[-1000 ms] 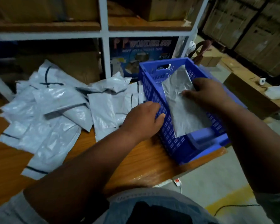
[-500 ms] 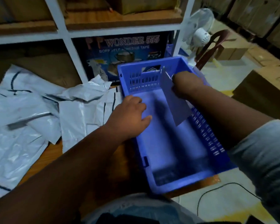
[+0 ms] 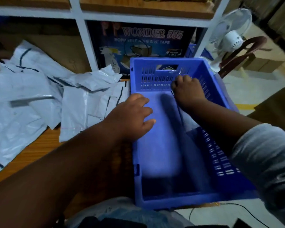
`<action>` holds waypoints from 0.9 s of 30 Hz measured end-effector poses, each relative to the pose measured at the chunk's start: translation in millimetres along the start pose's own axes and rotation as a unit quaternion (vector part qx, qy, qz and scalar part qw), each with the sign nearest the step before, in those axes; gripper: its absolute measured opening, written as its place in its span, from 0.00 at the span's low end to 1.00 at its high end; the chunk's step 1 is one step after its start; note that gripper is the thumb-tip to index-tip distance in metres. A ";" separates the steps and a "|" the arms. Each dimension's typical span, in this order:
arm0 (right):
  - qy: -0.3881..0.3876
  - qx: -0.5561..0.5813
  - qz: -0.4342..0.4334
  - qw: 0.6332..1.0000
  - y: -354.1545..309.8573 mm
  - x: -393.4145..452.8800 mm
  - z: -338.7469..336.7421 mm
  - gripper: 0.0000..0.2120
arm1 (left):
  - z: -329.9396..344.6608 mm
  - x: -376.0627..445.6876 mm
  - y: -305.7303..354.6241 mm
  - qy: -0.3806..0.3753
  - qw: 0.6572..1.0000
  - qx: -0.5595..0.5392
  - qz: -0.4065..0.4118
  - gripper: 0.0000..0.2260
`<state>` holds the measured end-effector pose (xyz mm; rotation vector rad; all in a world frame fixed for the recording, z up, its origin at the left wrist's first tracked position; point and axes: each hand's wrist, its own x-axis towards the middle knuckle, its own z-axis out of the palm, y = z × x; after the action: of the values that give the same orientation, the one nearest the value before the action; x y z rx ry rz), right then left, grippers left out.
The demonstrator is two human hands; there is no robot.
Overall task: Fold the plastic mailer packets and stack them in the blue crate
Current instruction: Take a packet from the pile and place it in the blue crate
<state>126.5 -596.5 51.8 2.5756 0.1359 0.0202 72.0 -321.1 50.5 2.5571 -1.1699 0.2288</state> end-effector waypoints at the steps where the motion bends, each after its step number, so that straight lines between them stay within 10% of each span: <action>1: -0.009 -0.051 -0.064 0.997 -2.7 -0.3 2.8 0.24 | 0.2 -0.2 -0.4 -0.001 1.000 0.001 -0.001 0.26; 7: -0.146 -0.237 -0.210 0.937 -7.2 -2.7 48.3 0.24 | -1.4 -3.2 2.9 -0.010 1.000 0.000 -0.019 0.27; 10: -0.112 0.131 0.011 0.985 1.9 -13.0 52.9 0.26 | -2.9 -3.1 3.1 -0.019 1.000 0.002 -0.018 0.28; 13: -0.180 -0.136 -0.161 0.961 12.2 -11.4 44.4 0.24 | -5.9 -3.0 4.4 -0.035 0.999 -0.014 -0.030 0.29; 15: -0.182 -0.088 -0.137 0.970 9.1 -11.2 34.9 0.25 | -9.8 -2.3 4.1 -0.051 0.998 -0.029 -0.035 0.30; 27: 0.085 0.120 -0.036 0.989 -14.9 -33.9 -100.9 0.13 | -81.4 -46.7 -36.4 -0.031 0.990 -0.086 -0.108 0.24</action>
<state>87.1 -533.8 129.7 2.8043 0.3128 0.2087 68.1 -237.3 105.9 2.5257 -0.8822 -0.0039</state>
